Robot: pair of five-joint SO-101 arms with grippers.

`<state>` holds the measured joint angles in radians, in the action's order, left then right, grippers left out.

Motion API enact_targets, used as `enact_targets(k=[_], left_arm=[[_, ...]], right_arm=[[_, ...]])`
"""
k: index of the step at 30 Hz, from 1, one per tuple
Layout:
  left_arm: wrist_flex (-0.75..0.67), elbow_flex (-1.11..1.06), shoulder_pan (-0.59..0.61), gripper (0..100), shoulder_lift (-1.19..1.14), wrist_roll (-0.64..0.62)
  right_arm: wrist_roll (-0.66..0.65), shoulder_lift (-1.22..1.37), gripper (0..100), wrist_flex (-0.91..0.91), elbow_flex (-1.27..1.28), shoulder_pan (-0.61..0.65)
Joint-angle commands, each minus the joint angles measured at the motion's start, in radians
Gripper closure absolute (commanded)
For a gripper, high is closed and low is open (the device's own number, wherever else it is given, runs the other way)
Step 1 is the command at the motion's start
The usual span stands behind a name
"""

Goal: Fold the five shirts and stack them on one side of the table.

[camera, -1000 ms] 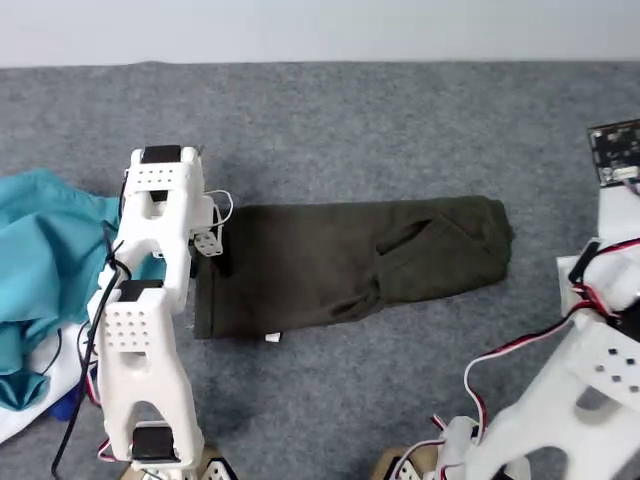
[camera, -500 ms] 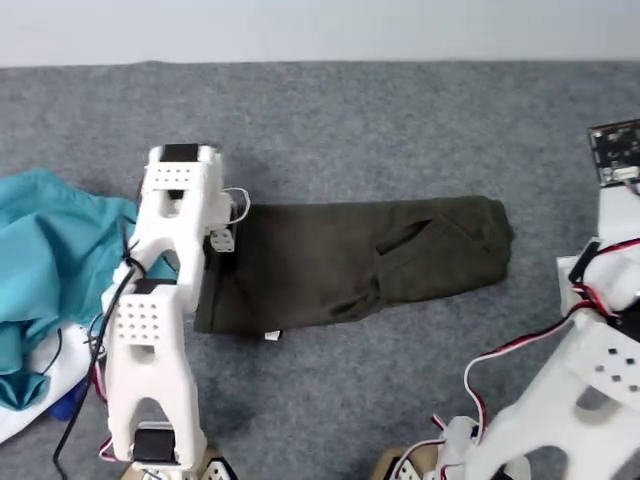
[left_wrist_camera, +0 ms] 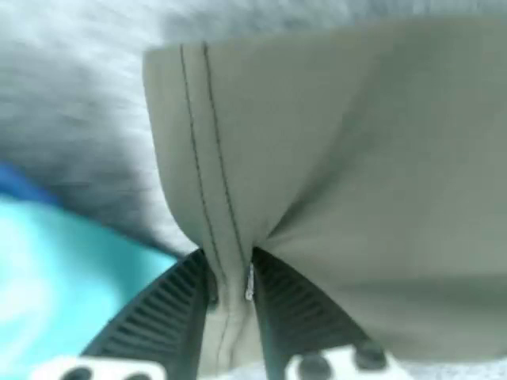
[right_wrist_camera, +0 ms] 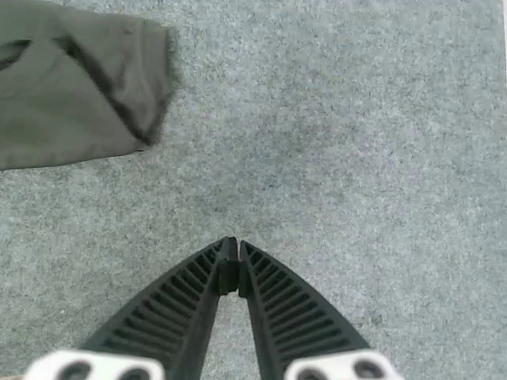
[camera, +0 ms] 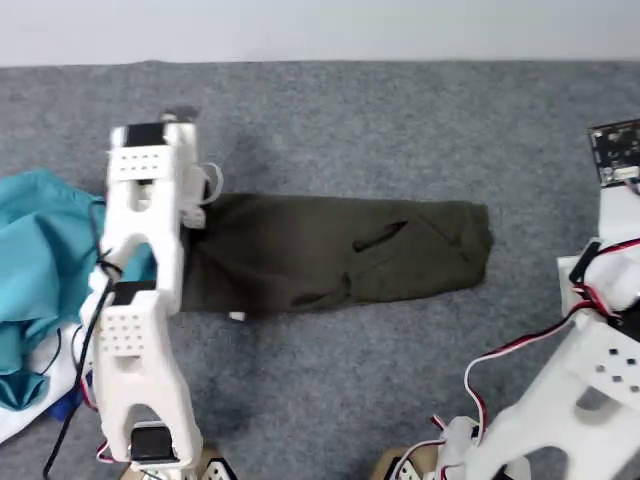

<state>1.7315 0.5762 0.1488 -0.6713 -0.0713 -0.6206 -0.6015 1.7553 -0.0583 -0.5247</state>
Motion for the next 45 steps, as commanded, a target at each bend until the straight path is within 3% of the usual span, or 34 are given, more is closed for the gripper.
enact_targets(k=[1, 9, 25, 36, 45], left_arm=[[0.023, -0.021, 0.04, 100, 0.117, 0.06], [0.023, -0.065, -0.025, 100, 0.149, 0.087], [0.021, -0.051, -0.489, 100, 0.364, 0.086], [0.021, 0.292, -0.683, 100, 0.19, 0.061], [0.02, 0.452, -0.796, 100, 0.035, 0.057]], right_arm=[[-0.003, -0.018, 98.3, 0.031, -0.006, 0.007], [-0.003, -0.018, 98.3, 0.027, -0.006, 0.01], [-0.003, -0.018, 98.4, 0.033, -0.006, 0.007], [-0.003, -0.018, 98.4, 0.035, -0.002, 0.007], [-0.003, -0.018, 98.4, 0.035, 0.0, 0.007]])
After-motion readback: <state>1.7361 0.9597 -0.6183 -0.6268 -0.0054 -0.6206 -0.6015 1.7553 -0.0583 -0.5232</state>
